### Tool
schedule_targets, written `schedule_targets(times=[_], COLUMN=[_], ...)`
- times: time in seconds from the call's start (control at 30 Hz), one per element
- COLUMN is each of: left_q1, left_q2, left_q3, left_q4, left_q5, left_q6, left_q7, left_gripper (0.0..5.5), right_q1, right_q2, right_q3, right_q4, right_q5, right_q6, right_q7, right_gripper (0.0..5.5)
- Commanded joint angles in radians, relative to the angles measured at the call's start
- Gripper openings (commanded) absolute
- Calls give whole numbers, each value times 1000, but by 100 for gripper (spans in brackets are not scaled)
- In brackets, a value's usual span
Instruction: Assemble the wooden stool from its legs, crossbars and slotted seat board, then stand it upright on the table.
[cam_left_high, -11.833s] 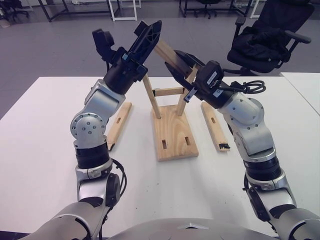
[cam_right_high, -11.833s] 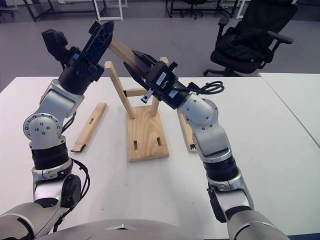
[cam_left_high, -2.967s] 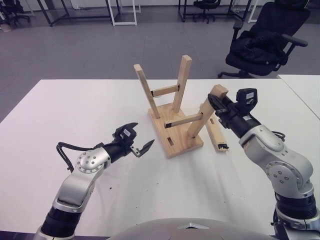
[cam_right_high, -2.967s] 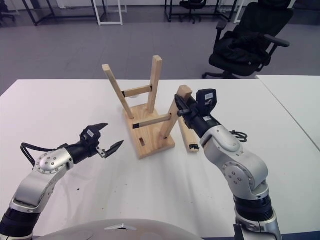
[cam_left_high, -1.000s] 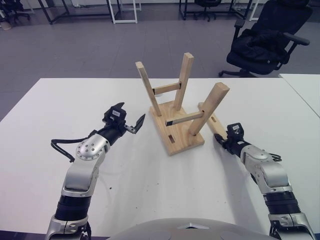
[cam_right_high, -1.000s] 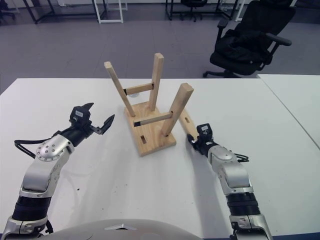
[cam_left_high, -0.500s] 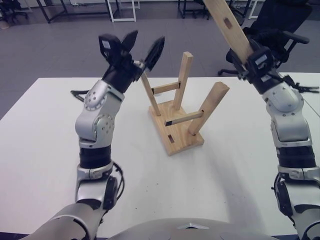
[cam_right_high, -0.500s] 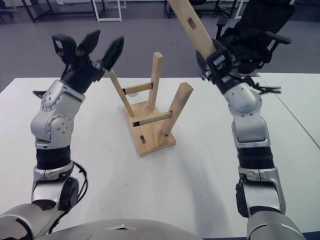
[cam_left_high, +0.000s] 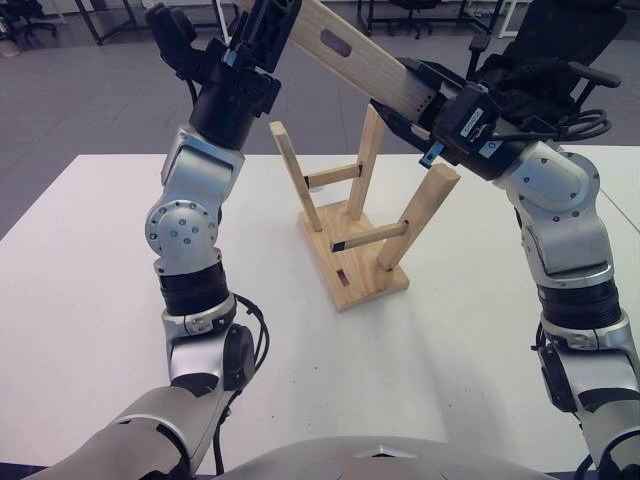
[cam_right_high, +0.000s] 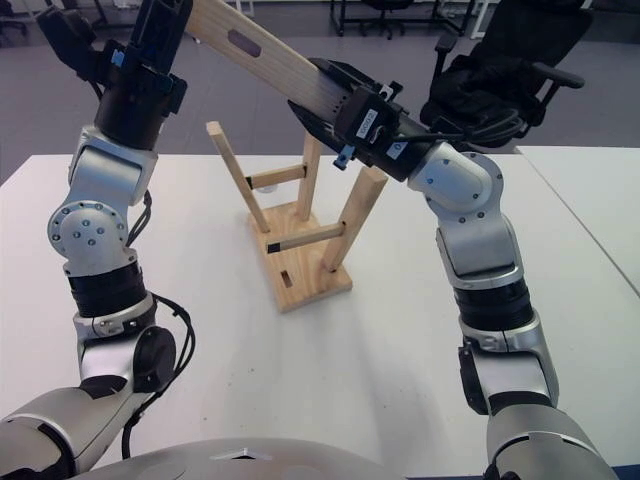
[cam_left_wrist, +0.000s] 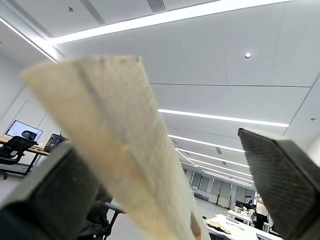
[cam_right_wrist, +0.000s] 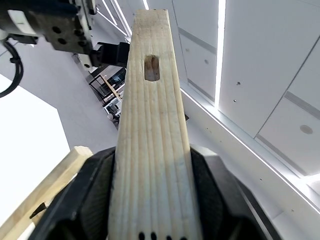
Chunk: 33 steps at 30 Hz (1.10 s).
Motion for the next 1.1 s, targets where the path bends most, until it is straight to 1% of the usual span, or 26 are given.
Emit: schedule_targets(times=[0.03, 0.07, 0.17, 0.3, 0.4, 0.43, 0.47, 0.6, 0.63, 0.8, 0.9, 1.0, 1.1], left_q1=[-7, 2, 17, 37, 46, 48, 53, 78, 82, 91, 92, 138, 262], left_q2=[26, 30, 49, 74, 82, 84, 84, 86, 87, 94, 137, 221, 274], left_q3=[14, 14, 15, 14, 15, 16, 14, 7, 9, 22, 46, 70, 68], left_q4=[-21, -29, -36, -44, -43, -39, -37, -37, -36, -64, -102, -166, -257], left_q5=[-45, -62, -117, -163, -173, -173, -168, -139, -134, -124, -94, -100, -121], left_q6=[6, 16, 43, 64, 63, 60, 57, 43, 38, 17, 9, 53, 111], left_q7=[-6, -14, -37, -64, -58, -52, -50, -40, -32, 30, 76, 110, 151], left_gripper=[360, 335, 288, 238, 186, 178, 149, 106, 106, 102, 102, 102, 102], right_q1=[-7, -10, -21, -30, -32, -32, -33, -36, -36, -25, -19, -26, -55], right_q2=[-17, -11, 4, 15, 19, 20, 21, 25, 25, 16, 10, 4, -28], right_q3=[10, 10, 6, 9, 11, 10, 9, 2, 1, 5, -8, -100, -228], right_q4=[8, 1, -6, -13, -17, -17, -17, -24, -26, -47, -92, -106, -9], right_q5=[-12, -6, 14, 19, 18, 19, 19, 20, 20, 16, 56, 127, 124], right_q6=[-21, -13, 8, 24, 29, 30, 31, 37, 42, 57, 111, 200, 315], right_q7=[40, 42, 50, 52, 55, 56, 58, 61, 63, 73, 86, 50, -63], right_gripper=[207, 207, 207, 207, 207, 207, 207, 207, 245, 336, 382, 444, 449])
